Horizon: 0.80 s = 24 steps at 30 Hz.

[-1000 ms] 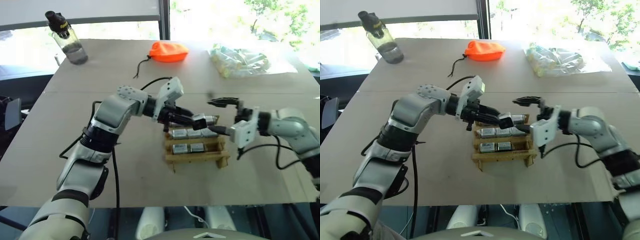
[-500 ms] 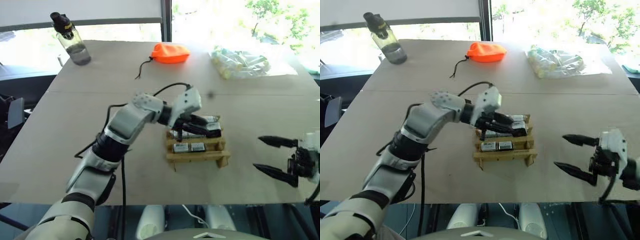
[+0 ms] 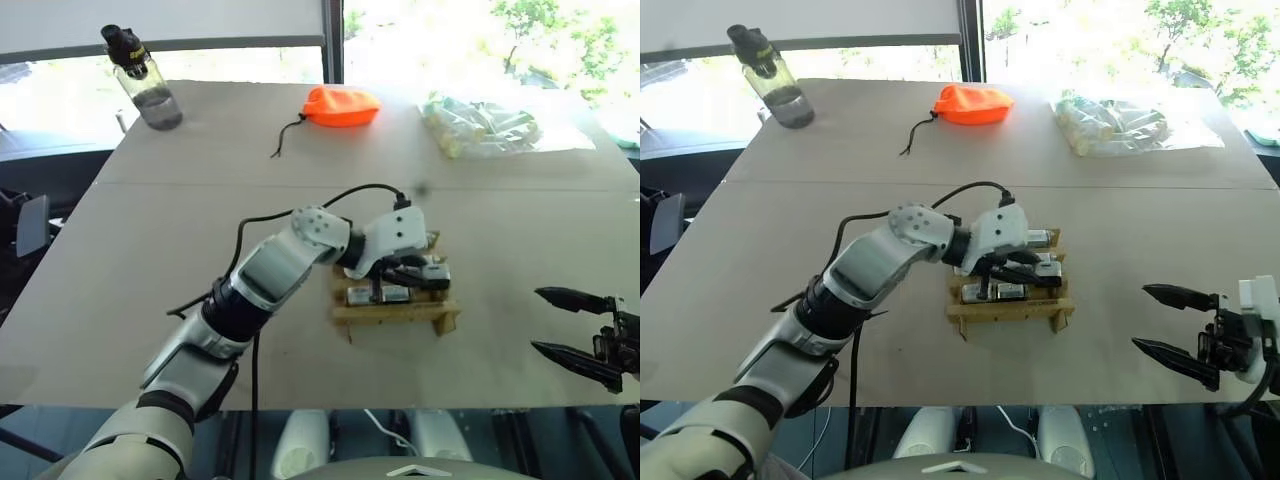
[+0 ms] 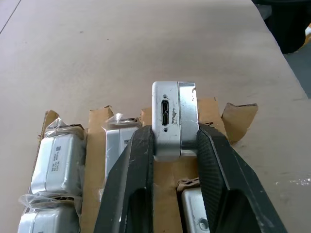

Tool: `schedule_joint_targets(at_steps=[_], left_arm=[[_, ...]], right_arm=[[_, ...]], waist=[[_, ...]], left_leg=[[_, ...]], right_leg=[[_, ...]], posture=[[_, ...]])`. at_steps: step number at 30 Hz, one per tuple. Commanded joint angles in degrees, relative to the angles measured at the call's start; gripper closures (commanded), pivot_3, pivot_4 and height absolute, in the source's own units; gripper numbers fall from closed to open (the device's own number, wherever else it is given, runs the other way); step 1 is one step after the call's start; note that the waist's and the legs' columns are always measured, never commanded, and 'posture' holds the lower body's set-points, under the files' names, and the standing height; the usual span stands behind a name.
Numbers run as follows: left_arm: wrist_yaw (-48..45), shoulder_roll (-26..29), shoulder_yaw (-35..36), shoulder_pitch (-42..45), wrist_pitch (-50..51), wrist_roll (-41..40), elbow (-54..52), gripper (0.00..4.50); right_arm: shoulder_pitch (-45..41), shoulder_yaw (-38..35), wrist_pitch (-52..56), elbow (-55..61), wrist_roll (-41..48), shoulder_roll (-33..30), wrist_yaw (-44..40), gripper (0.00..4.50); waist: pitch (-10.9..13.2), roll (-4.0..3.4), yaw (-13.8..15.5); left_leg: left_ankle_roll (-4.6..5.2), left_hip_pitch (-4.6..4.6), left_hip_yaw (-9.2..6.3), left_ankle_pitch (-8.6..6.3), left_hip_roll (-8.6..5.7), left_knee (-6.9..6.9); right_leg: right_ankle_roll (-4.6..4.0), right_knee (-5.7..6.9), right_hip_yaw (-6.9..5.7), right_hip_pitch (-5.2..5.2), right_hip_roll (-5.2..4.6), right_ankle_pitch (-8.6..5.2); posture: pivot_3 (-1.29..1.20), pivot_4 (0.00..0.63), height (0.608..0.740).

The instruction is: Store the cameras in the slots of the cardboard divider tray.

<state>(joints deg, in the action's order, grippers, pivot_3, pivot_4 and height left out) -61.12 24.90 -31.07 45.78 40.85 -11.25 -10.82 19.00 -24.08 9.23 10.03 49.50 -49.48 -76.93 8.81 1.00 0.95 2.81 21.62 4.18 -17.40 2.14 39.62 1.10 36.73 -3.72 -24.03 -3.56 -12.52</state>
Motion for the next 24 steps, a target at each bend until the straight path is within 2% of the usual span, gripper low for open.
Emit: schedule_joint_targets(at_steps=[1,9,21,24], left_arm=[[-0.25,0.74,-0.02,0.06,1.2,0.0,-3.42,3.83],[0.85,3.69,-1.07,-1.57,9.58,-0.93,-8.85,3.83],[5.71,2.23,-4.31,-2.33,16.65,-0.37,-9.99,3.83],[6.51,2.22,-4.9,-1.97,15.43,0.34,-8.82,3.83]], right_arm=[[-1.39,-2.42,0.76,-0.44,-0.13,-0.14,-1.42,0.0],[-3.89,-1.7,1.12,-2.25,-2.02,0.9,-2.75,0.0],[-5.95,-1.98,1.31,-3.3,-4.18,2.98,-3.35,0.0],[-5.73,-2.31,1.28,-3.23,-4.39,3.25,-3.45,0.0]], waist=[[0.0,0.0,0.03],[0.0,-0.01,-0.05],[-0.02,-0.02,-0.03],[-0.02,-0.02,-0.13]], left_leg=[[-0.02,0.0,-0.01,0.01,0.0,0.0],[-0.02,0.0,-0.01,0.01,0.0,0.0],[-0.13,-0.06,-0.03,0.08,0.0,0.0],[-0.15,-0.05,-0.03,0.09,0.0,-0.01]], right_leg=[[0.0,0.0,-0.01,0.0,0.0,0.0],[0.0,0.0,0.0,0.0,0.0,0.0],[0.0,0.02,0.0,0.05,0.02,0.0],[-0.01,0.01,0.01,0.04,0.03,-0.01]], posture=[[0.0,0.15,0.74],[0.0,0.15,0.74],[0.0,0.15,0.74],[0.0,0.15,0.74]])
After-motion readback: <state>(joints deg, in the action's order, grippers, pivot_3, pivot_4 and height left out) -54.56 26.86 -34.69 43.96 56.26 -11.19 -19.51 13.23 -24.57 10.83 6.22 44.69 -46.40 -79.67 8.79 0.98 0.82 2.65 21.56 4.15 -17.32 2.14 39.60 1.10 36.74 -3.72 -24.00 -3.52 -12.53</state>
